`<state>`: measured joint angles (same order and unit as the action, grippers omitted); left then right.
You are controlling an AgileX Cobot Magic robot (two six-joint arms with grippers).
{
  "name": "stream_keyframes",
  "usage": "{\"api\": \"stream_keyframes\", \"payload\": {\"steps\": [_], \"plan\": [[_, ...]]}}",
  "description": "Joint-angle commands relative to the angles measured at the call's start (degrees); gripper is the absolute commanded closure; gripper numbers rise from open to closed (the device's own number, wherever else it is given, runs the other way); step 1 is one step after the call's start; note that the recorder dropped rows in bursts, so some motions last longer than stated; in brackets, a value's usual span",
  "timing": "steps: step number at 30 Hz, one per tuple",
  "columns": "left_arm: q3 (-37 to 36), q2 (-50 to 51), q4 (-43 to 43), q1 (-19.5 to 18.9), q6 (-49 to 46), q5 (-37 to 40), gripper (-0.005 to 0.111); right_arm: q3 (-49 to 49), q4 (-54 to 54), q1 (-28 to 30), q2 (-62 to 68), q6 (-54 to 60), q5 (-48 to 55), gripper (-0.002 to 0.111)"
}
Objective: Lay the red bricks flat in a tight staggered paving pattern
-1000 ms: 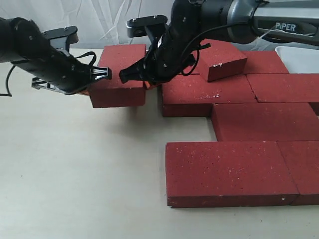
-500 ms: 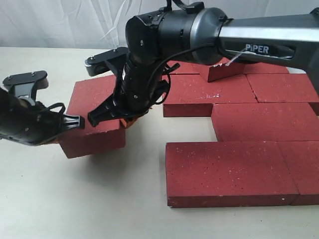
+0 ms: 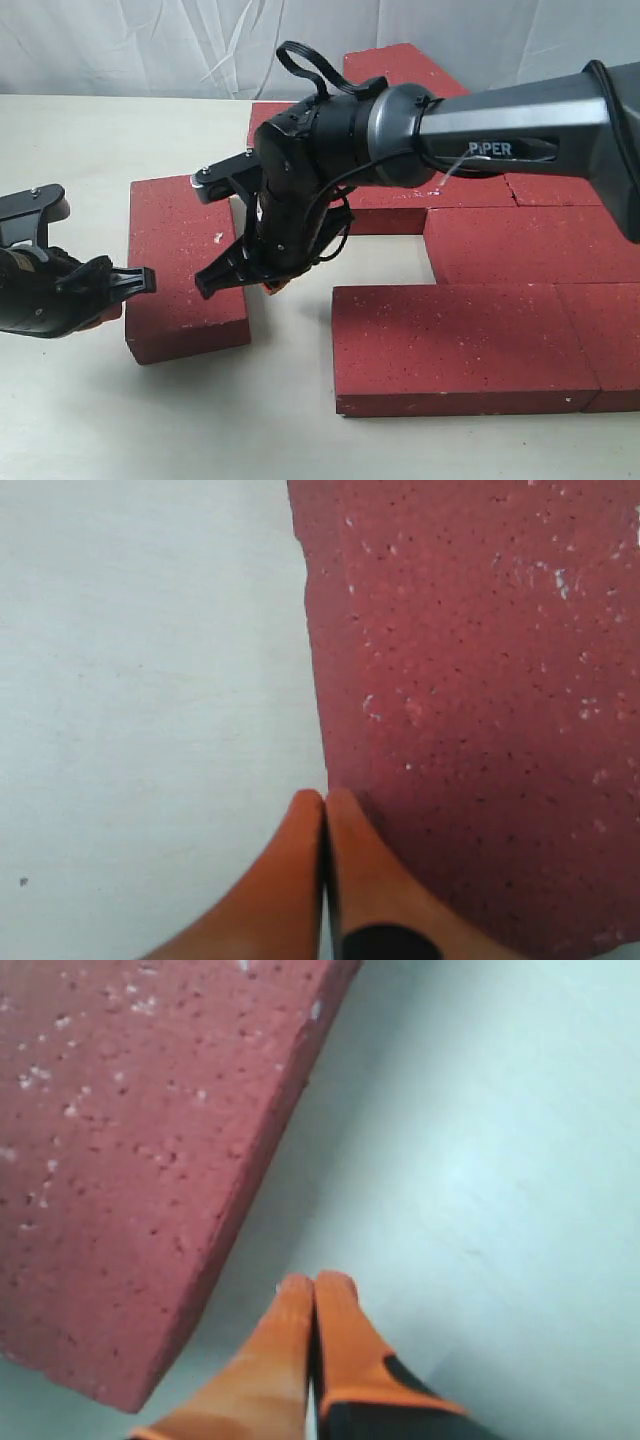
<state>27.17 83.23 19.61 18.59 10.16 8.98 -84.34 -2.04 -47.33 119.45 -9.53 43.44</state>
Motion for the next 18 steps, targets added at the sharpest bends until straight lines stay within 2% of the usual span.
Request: {"api": "stream_keyframes", "payload": {"steps": [1, 4, 5, 7, 11, 14, 18], "plan": [[-0.3, -0.58, 0.29, -1.52, 0.33, -1.64, 0.107, 0.17, 3.83, 0.02, -3.76, -2.56, -0.02, 0.109], [1.14, -0.58, -3.85, -6.75, 0.11, 3.88, 0.107, 0.17, 3.86, -0.07, -6.74, -2.56, 2.51, 0.109], [3.36, -0.58, -7.88, -9.07, -0.16, 9.49, 0.107, 0.17, 3.86, -0.07, -7.44, -1.68, 3.11, 0.109], [7.19, -0.58, -7.61, -11.24, -0.28, 13.87, 0.107, 0.17, 1.3, -0.07, -7.66, -0.42, 2.94, 0.109], [15.43, -0.58, -10.56, -11.72, -3.57, 19.33, 0.107, 0.17, -7.96, -0.34, -7.41, 4.67, 2.68, 0.109], [23.17, -0.46, -19.04, -11.72, -3.68, 27.58, 0.107, 0.17, -12.87, -2.77, -6.52, 10.04, 3.73, 0.109], [24.23, 0.83, -18.71, -11.72, -3.68, 27.05, 0.107, 0.17, -12.01, -6.56, -4.39, 10.04, 3.99, 0.109]]}}
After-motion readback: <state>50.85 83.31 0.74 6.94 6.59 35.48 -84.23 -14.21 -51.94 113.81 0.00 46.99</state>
